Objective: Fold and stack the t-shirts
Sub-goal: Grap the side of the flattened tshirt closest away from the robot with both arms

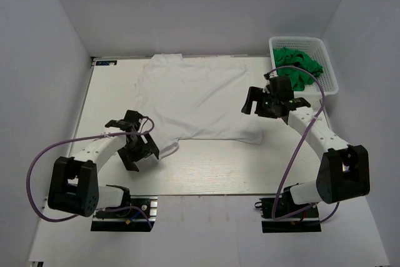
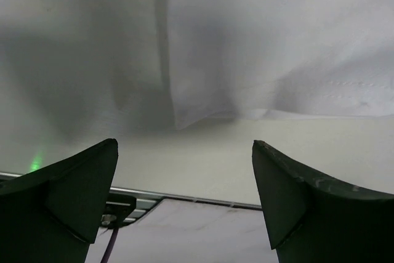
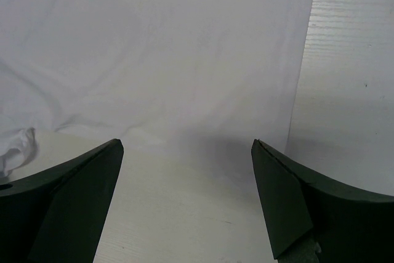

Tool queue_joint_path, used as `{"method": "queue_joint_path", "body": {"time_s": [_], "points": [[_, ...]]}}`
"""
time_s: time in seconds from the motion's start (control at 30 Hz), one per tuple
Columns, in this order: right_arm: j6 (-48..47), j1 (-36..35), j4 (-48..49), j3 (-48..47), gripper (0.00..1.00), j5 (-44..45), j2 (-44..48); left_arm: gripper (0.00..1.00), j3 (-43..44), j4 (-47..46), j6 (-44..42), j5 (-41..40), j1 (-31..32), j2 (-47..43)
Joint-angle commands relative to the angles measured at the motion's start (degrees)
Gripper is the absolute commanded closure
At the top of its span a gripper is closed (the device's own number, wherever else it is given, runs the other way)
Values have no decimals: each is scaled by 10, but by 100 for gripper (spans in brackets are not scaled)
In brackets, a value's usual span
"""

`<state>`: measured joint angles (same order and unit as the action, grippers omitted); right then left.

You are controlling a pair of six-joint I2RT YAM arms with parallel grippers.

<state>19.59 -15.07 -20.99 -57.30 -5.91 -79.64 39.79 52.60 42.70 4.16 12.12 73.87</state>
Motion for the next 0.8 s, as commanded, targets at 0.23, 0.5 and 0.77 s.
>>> {"method": "queue_joint_path", "body": {"time_s": [0.23,0.5,0.77], "points": [[1,1,-46,3,10,30,16,11,10,-62,-16,-28,-6,51],[2,2,-85,4,10,55,27,63,-9,-90,-10,-11,-6,65],[29,1,-107,73,10,56,45,100,12,-95,-10,-6,-6,75]]}}
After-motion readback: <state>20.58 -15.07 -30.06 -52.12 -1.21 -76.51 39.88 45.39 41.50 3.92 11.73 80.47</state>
